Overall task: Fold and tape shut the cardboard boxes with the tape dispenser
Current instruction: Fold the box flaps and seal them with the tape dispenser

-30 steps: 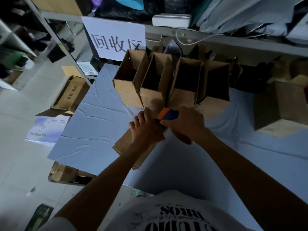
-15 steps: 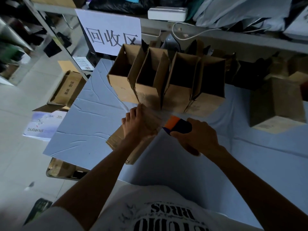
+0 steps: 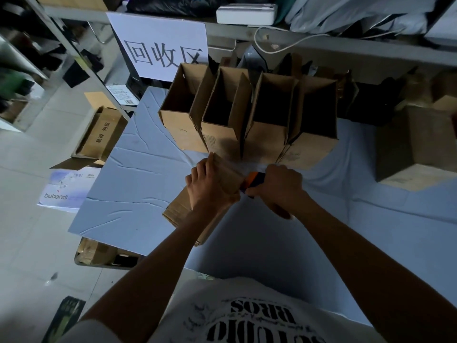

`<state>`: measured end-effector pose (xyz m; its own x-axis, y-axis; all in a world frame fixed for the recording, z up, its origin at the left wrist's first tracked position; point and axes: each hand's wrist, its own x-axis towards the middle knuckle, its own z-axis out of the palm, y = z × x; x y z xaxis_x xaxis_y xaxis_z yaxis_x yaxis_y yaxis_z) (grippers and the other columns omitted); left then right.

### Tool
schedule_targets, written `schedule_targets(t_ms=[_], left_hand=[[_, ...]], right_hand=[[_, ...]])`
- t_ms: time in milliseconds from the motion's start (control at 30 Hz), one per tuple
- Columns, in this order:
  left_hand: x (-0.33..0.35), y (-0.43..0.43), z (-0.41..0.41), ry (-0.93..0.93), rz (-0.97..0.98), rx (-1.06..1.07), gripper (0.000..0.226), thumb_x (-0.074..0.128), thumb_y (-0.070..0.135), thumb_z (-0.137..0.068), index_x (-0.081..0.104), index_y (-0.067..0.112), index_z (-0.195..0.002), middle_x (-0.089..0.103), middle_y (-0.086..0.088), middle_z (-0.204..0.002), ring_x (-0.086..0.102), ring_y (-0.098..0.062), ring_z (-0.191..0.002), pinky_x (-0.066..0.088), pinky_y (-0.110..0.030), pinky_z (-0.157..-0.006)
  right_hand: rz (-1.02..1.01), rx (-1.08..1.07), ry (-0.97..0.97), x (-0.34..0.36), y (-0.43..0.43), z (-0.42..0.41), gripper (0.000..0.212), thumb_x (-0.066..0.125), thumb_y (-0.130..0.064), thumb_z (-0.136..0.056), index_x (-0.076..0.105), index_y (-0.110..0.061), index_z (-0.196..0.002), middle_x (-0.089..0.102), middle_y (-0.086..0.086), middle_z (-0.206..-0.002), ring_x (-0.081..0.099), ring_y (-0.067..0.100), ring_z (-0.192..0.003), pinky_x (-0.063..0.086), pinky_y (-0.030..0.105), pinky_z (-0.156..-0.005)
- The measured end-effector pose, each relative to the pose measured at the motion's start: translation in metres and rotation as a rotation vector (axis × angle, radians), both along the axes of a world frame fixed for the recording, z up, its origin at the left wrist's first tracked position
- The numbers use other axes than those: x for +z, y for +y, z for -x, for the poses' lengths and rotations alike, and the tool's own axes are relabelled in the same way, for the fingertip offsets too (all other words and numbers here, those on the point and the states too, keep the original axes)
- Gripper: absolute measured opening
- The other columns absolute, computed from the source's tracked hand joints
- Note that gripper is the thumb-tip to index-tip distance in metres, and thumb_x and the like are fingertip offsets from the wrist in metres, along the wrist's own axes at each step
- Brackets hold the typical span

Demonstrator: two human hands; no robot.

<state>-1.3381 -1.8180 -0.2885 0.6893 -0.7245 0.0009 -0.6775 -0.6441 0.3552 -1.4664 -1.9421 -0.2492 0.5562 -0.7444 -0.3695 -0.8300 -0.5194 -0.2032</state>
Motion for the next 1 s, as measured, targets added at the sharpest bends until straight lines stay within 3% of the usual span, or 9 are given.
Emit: schedule_targets(t_ms=[133,233,300,433,500,600,700,867,1000], left_hand=[[0.000,-0.001,-0.004,0.054,0.004,0.082,0.124,0.081,0.068,-0.048,0.022,0.020,-0.146,0.039,-0.004,-0.140,0.038,-0.027,-0.123,0.031,-0.043,-0.104],[0.001,0.003,-0.003,0.060,0.021,0.087,0.123,0.080,0.066,-0.048,0.022,0.019,-0.145,0.039,-0.004,-0.139,0.039,-0.027,-0.120,0.031,-0.042,-0.101],[-0.002,0.007,0.001,0.023,0.048,0.036,0.120,0.078,0.063,-0.051,0.020,0.018,-0.146,0.038,-0.005,-0.139,0.038,-0.027,-0.119,0.031,-0.042,-0.099],[-0.001,0.005,-0.004,0.056,0.026,0.045,0.120,0.081,0.056,-0.056,0.015,0.018,-0.149,0.034,-0.007,-0.143,0.034,-0.028,-0.124,0.027,-0.044,-0.104],[-0.001,0.003,-0.003,0.071,0.027,0.039,0.120,0.081,0.057,-0.056,0.016,0.018,-0.149,0.033,-0.007,-0.144,0.034,-0.029,-0.125,0.027,-0.044,-0.105],[-0.001,0.004,-0.002,0.065,0.029,0.042,0.120,0.079,0.060,-0.057,0.015,0.018,-0.149,0.033,-0.008,-0.144,0.034,-0.030,-0.126,0.026,-0.045,-0.106],[0.000,0.004,-0.002,0.062,0.031,0.055,0.118,0.077,0.063,-0.058,0.017,0.018,-0.149,0.035,-0.007,-0.144,0.035,-0.029,-0.126,0.028,-0.045,-0.105],[0.000,0.003,-0.001,0.089,0.044,0.063,0.117,0.075,0.065,-0.058,0.017,0.020,-0.148,0.035,-0.004,-0.144,0.035,-0.027,-0.126,0.028,-0.045,-0.106],[0.005,0.003,-0.001,0.171,0.083,0.070,0.116,0.076,0.064,-0.059,0.015,0.022,-0.148,0.032,-0.004,-0.147,0.033,-0.027,-0.130,0.026,-0.045,-0.109]], right_hand=[[-0.003,0.032,-0.012,0.008,-0.002,-0.029,0.044,0.080,-0.049,-0.056,0.044,-0.025,-0.062,0.051,-0.006,-0.064,0.050,0.013,-0.058,0.037,0.024,-0.054],[0.069,0.064,0.079,0.000,-0.003,-0.031,0.022,0.070,-0.037,-0.078,0.066,-0.020,-0.091,0.067,0.001,-0.093,0.064,0.021,-0.087,0.051,0.031,-0.071],[0.080,0.053,0.121,-0.014,0.000,-0.014,0.030,0.063,-0.037,-0.085,0.063,-0.016,-0.106,0.067,0.005,-0.106,0.063,0.023,-0.097,0.047,0.031,-0.075],[0.166,-0.048,0.062,-0.032,0.007,0.024,0.071,0.060,-0.062,-0.080,0.044,-0.015,-0.130,0.062,0.008,-0.111,0.062,0.026,-0.095,0.042,0.033,-0.072],[0.253,-0.090,0.033,-0.039,0.006,0.040,0.071,0.058,-0.060,-0.082,0.040,-0.013,-0.132,0.058,0.011,-0.112,0.061,0.028,-0.095,0.044,0.036,-0.074],[0.304,-0.085,-0.003,-0.052,0.011,0.058,0.058,0.058,-0.028,-0.092,0.034,0.000,-0.138,0.051,0.021,-0.122,0.053,0.034,-0.108,0.046,0.042,-0.088],[0.160,-0.122,-0.086,-0.067,0.023,0.073,0.056,0.052,-0.002,-0.091,0.028,0.003,-0.141,0.043,0.023,-0.132,0.045,0.034,-0.118,0.042,0.045,-0.099],[0.071,-0.068,-0.005,-0.087,0.040,0.086,0.059,0.046,-0.006,-0.096,0.015,0.000,-0.147,0.035,0.018,-0.139,0.039,0.031,-0.128,0.037,0.037,-0.106],[0.193,-0.135,-0.176,-0.062,0.037,0.075,0.062,0.069,-0.023,-0.083,0.042,0.000,-0.134,0.043,0.023,-0.127,0.043,0.038,-0.117,0.038,0.045,-0.098]])
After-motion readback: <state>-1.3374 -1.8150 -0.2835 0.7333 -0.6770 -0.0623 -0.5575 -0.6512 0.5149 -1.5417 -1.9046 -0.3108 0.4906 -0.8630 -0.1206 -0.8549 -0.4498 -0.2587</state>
